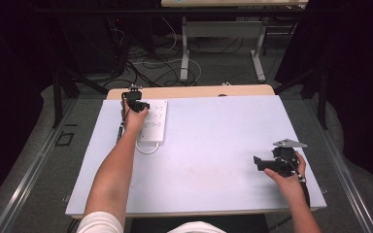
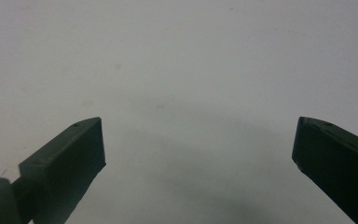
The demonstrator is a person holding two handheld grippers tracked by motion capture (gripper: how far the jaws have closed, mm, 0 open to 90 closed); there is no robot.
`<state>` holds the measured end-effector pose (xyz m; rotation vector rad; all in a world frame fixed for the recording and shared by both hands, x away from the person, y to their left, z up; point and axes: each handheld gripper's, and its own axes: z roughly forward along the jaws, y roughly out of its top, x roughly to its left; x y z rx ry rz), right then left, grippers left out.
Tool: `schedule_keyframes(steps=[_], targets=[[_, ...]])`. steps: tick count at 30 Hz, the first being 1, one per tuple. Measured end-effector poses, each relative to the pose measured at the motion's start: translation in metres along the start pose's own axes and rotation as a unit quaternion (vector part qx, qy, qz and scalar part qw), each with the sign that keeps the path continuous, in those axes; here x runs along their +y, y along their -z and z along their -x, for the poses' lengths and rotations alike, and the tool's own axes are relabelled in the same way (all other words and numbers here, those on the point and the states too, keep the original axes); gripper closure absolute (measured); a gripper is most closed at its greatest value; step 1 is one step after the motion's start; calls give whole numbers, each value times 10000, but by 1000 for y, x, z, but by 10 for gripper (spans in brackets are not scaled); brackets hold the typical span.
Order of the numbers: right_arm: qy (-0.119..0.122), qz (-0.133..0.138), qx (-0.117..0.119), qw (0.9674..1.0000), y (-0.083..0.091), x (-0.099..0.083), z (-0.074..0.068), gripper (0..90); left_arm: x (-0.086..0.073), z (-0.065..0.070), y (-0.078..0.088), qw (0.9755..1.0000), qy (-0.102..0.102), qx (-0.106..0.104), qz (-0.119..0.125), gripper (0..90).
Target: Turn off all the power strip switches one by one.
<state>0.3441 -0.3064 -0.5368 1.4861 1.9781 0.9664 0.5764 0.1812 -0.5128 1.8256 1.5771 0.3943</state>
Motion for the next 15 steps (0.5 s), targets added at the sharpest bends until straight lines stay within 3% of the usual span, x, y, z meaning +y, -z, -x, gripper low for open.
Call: schedule_keyframes(steps=[15], targets=[[-77, 6, -1, 10000, 2, 0, 0, 19, 14, 2, -9, 9999, -109, -9, -21, 900]])
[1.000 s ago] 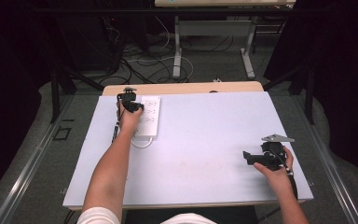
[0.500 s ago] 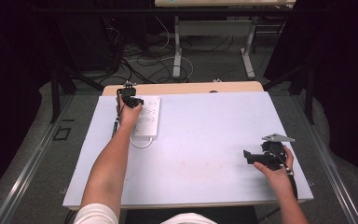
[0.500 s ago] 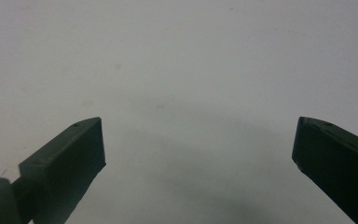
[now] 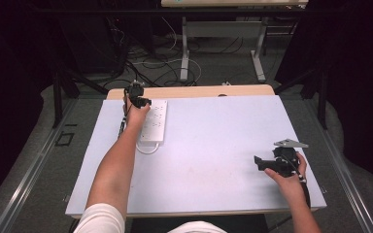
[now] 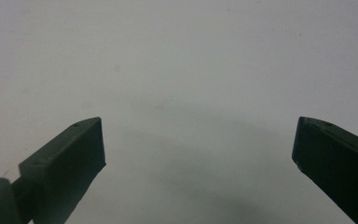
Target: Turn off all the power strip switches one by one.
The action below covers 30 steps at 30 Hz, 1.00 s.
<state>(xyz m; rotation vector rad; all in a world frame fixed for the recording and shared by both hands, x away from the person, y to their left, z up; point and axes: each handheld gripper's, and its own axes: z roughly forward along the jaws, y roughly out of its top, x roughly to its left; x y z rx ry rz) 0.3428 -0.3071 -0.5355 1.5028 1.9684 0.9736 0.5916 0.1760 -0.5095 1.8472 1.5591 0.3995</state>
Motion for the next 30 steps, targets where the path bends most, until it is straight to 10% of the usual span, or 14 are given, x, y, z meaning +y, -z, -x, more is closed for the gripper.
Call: schedule_keyframes(steps=[30], targets=[[14, -1, 60, 10000, -1, -1, 1, 19, 2, -9, -20, 9998, -18, 187, -60, 900]])
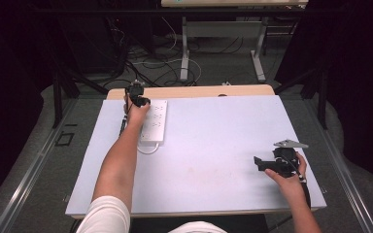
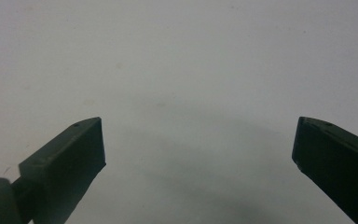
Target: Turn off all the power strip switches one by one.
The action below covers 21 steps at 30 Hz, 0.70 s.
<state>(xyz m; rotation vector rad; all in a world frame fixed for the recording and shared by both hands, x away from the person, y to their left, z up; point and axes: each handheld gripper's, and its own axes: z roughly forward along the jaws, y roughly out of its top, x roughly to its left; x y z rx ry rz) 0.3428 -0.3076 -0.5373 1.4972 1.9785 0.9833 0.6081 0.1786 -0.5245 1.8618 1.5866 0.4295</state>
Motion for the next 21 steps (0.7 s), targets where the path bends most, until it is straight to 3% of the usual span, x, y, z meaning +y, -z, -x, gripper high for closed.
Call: schedule_keyframes(steps=[17, 21], targets=[[42, 17, 3, 10000, 1, 0, 0, 19, -4, 3, -3, 10000, -26, 55, -18, 900], [20, 11, 18, 10000, 1, 1, -2, 19, -6, 2, -5, 10000, 51, 46, 47, 900]])
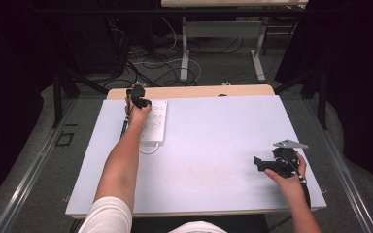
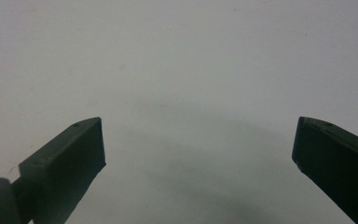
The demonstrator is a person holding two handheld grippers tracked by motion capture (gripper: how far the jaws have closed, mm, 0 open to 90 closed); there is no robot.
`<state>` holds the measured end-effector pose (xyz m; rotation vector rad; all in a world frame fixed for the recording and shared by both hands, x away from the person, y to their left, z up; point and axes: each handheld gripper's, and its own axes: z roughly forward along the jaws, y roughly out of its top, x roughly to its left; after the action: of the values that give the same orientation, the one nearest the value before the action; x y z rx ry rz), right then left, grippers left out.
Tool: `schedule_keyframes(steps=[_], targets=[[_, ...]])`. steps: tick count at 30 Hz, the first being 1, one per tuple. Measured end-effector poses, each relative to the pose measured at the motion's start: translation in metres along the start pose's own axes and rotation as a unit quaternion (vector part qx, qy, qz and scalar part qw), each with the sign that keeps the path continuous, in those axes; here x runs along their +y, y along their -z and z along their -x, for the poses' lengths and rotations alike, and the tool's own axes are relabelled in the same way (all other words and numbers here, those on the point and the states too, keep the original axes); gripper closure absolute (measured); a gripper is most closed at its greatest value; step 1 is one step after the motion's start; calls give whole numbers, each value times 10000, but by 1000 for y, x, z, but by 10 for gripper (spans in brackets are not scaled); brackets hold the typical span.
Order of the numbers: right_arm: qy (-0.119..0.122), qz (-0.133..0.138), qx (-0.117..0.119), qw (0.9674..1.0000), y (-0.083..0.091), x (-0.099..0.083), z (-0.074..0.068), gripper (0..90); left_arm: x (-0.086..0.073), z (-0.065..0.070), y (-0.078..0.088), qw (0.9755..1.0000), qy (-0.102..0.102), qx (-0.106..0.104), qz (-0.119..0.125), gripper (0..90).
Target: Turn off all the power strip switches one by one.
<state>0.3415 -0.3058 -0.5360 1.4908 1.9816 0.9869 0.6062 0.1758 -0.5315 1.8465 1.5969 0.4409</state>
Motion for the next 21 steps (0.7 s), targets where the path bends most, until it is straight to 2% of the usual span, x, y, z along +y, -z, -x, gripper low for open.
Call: schedule_keyframes(steps=[1, 2, 6, 8, 15, 21], targets=[[1, 1, -5, 10000, 0, 0, 0, 19, -1, -2, 0, 10000, -60, -8, 7, 900], [3, 3, -12, 10000, 0, 0, 0, 19, -1, -3, 0, 10000, 21, -25, 42, 900], [10, 20, -15, 10000, 1, 0, 1, 19, -1, -5, 0, 10000, -3, 49, 42, 900], [11, 17, -18, 10000, 1, -1, 2, 19, -2, -6, 1, 10000, 20, -10, 27, 900], [48, -15, -30, 10000, 0, -1, 1, 19, -1, -4, 2, 10000, -27, 47, 5, 900], [1, -10, -25, 10000, 0, -2, 2, 19, -2, -1, 6, 10000, -20, -24, -34, 900]])
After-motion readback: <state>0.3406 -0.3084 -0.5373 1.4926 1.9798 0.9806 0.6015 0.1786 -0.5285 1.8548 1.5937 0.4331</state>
